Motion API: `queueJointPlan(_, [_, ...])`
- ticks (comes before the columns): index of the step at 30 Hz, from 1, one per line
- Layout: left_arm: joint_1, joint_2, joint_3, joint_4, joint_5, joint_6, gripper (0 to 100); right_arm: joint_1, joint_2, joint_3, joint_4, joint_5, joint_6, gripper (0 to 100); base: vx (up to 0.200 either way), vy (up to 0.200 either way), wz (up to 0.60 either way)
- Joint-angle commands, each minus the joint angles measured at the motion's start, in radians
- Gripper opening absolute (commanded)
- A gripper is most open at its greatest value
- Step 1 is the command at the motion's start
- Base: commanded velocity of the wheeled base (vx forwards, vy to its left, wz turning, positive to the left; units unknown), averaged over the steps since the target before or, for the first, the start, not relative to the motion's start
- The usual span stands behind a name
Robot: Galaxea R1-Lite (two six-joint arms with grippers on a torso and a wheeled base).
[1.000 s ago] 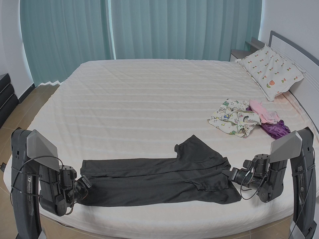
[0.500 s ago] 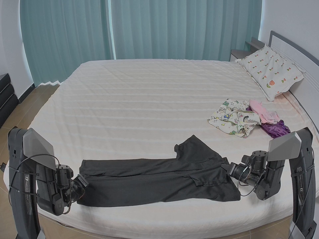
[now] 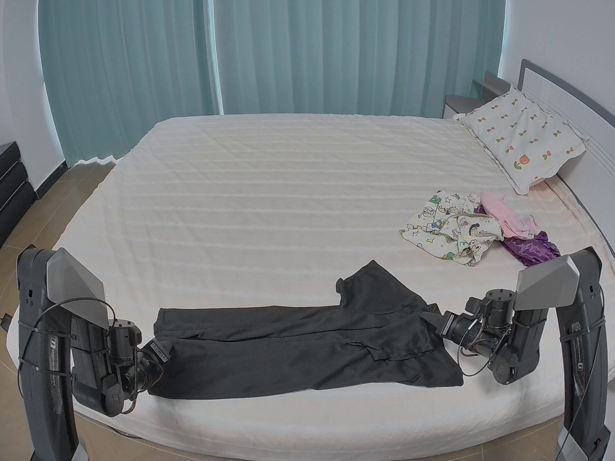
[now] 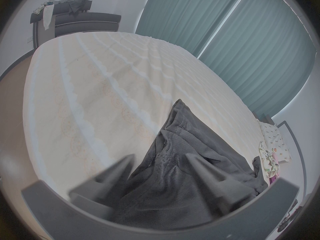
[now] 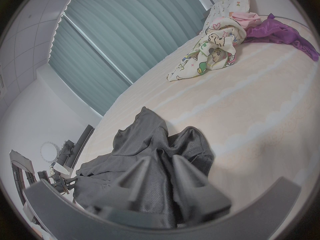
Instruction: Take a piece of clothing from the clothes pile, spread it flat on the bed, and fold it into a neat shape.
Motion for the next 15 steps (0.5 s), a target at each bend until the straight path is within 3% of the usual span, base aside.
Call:
queueJointPlan(1, [-0.005,0.017,-0.001,-0.017,0.000,0.000,100,-0.001,0.007,-0.002,-0.012,0.001,0.000,100,0.000,0.000,0.00])
queueJointPlan(9, [0.009,0.011,0.005,-0.017,-0.009,-0.014,100,-0.039,-0.011,-0.034,-0.015,-0.005,0.043,100,0.000,0.000,0.00])
queueJointPlan(12, [0.041,-0.035,0.009,-0.017,-0.063,-0.088,100,-0.060,-0.087,-0.042,-0.012,-0.017,0.131,100,0.000,0.000,0.00])
queueJointPlan(15, [0.087,-0.098,0.022,-0.017,-0.173,-0.143,100,-0.060,-0.136,-0.039,-0.002,-0.024,0.198,100,0.000,0.000,0.00])
